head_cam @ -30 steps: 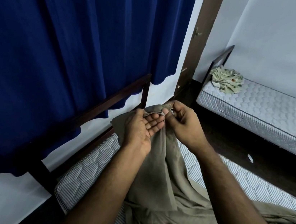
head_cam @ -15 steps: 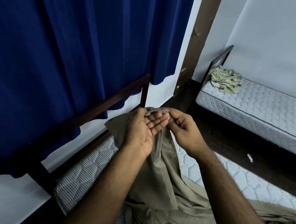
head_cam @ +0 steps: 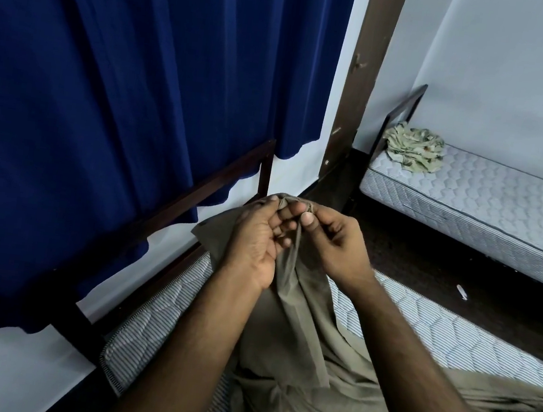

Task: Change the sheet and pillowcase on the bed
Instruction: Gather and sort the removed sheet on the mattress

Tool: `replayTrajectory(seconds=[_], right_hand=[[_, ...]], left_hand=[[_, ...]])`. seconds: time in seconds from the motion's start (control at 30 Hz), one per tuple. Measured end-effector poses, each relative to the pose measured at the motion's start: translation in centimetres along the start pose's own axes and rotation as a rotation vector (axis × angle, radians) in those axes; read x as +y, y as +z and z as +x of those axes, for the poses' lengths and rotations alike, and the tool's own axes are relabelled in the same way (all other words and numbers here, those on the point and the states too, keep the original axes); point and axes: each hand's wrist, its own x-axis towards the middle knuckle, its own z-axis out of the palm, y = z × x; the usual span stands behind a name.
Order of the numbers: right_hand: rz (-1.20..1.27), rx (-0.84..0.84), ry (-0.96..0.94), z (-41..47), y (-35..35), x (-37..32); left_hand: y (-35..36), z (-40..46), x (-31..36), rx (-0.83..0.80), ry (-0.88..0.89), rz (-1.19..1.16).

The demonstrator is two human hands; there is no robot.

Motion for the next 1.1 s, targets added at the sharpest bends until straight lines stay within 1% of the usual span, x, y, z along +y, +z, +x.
replayTrajectory(seconds=[0.13, 0.27, 0.33, 0.4, 0.47, 0.5, 0.53, 0.6, 0.63, 0.67, 0.7, 0.73, 0.77, 0.8, 0.9, 0.97, 1.03, 1.1], right_hand=[[0.013, 0.039, -0.024, 0.0, -0.1, -0.2], [-0.02, 0.141, -0.023, 0.2, 0.0, -0.1], [-0.057, 0.148, -0.022, 0.5, -0.2, -0.3], [-0.108, 0.143, -0.018, 0.9, -0.6, -0.5], [-0.141, 0.194, -0.02, 1.2, -1.2, -0.5], [-0.161, 0.239, -0.02, 1.5, -1.6, -0.5], [-0.171, 0.272, -0.013, 1.8, -1.8, -0.7], [-0.183, 0.286, -0.003, 2.5, -2.3, -1.5], [-0.184, 0.257, -0.012, 2.8, -2.5, -2.1], [-0.169, 0.215, -0.027, 3.1, -2.7, -3.1], [-0.133, 0.174, -0.045, 3.4, -2.8, -4.0], [-0.087, 0.142, -0.063, 3.6, -2.9, -5.1], [-0.044, 0.132, -0.075, 3.9, -3.1, -6.0], [-0.008, 0.136, -0.095, 4.1, -3.4, -6.8], [0.077, 0.191, -0.137, 4.8, -4.1, -8.3], [0.131, 0.263, -0.152, 5.2, -4.4, -8.9], [0.143, 0.38, -0.175, 5.3, -4.4, -9.2], [0.069, 0.511, -0.207, 4.8, -4.8, -8.7]], left_hand=[[0.4, -0.1, 0.1, -0.073, 0.006, -0.046], [0.7, -0.1, 0.1, -0.087, -0.01, -0.101], [0.7, 0.0, 0.3, -0.098, -0.015, -0.103], [0.6, -0.2, 0.7, -0.091, -0.023, -0.088], [0.5, -0.3, 1.1, -0.052, 0.008, -0.012], [0.6, -0.3, 1.2, -0.02, 0.07, 0.048], [0.8, -0.3, 1.3, 0.016, 0.17, 0.111], [1.4, -0.2, 1.6, 0.071, 0.471, 0.284], [1.8, -0.1, 1.9, 0.062, 0.641, 0.392], [2.2, 0.1, 2.1, 0.011, 0.782, 0.517], [2.7, 0.3, 2.4, -0.052, 0.874, 0.677], [3.0, 0.7, 2.6, -0.107, 0.924, 0.838], [3.3, 1.1, 2.9, -0.158, 0.933, 0.968], [3.7, 1.3, 3.4, -0.203, 0.919, 1.038], [5.1, 1.8, 5.3, -0.307, 0.874, 1.017], [6.3, 1.9, 6.6, -0.33, 0.934, 1.018], [7.5, 2.0, 8.0, -0.321, 1.021, 1.029], [8.6, 2.3, 9.4, -0.291, 1.095, 1.027]])
